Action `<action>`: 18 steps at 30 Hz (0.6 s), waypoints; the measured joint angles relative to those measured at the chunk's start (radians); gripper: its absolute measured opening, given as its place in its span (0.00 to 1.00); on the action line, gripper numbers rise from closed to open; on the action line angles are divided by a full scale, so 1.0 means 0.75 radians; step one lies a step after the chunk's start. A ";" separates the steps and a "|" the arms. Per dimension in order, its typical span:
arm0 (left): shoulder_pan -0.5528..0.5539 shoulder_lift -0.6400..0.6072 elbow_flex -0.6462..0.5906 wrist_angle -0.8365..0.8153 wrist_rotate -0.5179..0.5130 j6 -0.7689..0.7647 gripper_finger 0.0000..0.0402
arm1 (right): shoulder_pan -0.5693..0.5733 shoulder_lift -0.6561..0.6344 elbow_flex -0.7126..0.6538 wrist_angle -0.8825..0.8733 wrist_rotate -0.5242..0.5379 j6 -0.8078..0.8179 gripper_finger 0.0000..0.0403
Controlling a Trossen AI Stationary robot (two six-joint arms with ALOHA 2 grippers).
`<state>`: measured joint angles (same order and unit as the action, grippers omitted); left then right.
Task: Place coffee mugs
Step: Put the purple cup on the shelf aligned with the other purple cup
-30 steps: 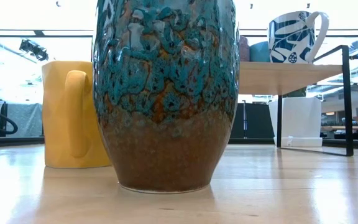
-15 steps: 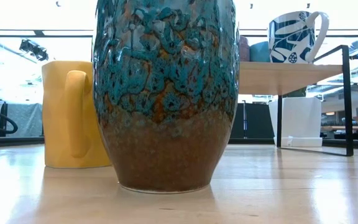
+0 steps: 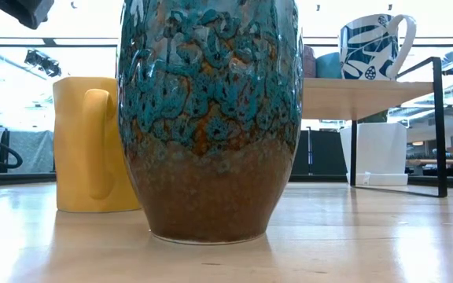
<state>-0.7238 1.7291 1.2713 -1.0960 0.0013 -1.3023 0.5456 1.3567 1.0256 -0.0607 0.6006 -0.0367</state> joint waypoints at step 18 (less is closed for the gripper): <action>0.023 -0.001 0.122 -0.048 0.088 0.160 0.09 | 0.000 0.000 0.000 0.000 -0.003 0.010 0.28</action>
<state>-0.7068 1.7283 1.3628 -1.1316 0.0672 -1.1826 0.5455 1.3567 1.0256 -0.0608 0.5983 -0.0292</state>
